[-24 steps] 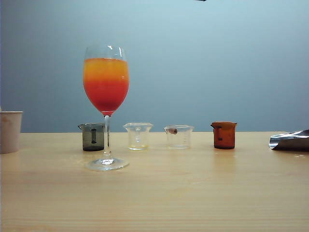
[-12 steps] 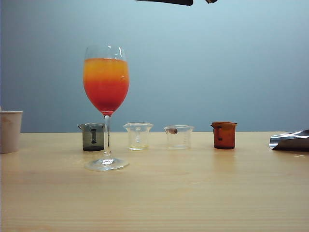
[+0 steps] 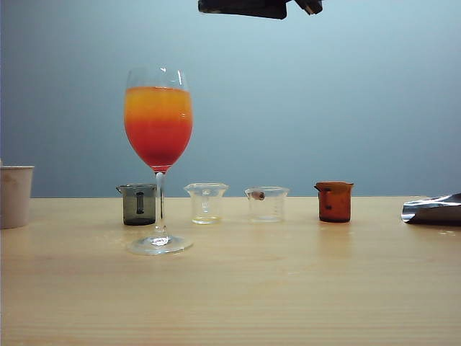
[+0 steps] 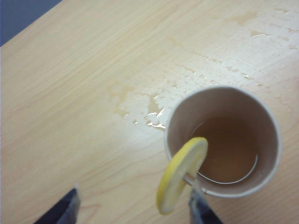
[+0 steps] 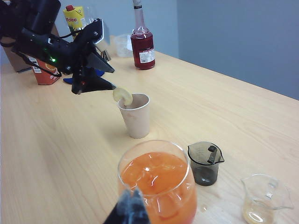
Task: Pick up the lemon slice from the paper cup on the left and carefully insert it into the rim of the goblet.
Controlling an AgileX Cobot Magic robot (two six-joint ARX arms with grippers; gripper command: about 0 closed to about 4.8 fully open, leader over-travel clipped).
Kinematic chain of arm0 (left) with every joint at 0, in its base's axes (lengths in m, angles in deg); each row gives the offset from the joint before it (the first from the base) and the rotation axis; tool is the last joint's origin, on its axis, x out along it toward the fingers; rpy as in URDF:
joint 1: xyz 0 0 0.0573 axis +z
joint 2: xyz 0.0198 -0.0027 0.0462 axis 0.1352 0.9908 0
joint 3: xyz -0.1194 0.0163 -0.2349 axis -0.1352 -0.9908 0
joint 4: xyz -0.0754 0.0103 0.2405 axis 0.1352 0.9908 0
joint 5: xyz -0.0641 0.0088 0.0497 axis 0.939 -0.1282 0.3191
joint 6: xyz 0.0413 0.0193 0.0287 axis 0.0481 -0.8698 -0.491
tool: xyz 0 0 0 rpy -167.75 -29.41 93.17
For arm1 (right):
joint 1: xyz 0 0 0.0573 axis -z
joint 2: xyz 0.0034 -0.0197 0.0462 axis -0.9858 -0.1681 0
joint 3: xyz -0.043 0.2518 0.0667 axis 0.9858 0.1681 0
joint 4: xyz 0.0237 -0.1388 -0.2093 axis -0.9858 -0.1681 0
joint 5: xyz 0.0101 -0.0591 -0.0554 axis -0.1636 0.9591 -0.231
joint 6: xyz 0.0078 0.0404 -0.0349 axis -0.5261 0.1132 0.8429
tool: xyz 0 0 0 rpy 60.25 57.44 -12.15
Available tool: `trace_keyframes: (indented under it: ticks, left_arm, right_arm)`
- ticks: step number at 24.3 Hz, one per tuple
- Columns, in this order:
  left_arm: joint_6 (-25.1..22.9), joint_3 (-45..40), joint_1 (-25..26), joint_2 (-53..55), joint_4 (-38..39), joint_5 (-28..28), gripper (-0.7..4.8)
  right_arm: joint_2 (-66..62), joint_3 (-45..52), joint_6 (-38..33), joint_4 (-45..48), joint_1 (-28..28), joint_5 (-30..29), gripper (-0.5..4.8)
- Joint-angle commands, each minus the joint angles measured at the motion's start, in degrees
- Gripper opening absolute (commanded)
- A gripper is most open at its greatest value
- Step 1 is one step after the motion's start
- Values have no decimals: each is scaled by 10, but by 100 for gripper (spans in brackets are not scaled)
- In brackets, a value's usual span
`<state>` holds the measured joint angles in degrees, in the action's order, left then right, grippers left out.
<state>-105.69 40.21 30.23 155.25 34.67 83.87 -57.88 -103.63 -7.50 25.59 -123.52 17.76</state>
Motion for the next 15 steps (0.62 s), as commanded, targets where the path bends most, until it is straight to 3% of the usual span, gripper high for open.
trace_keyframes:
  ticks: [1, 15]
  left_arm:
    - [3, 0, -1, 12, 2, 7, 300]
    - [3, 1, -1, 33, -10, 29, 280]
  right_arm:
    - [0, -4, 2, 8, -1, 1, -5]
    - [0, -4, 4, 8, 0, 12, -5]
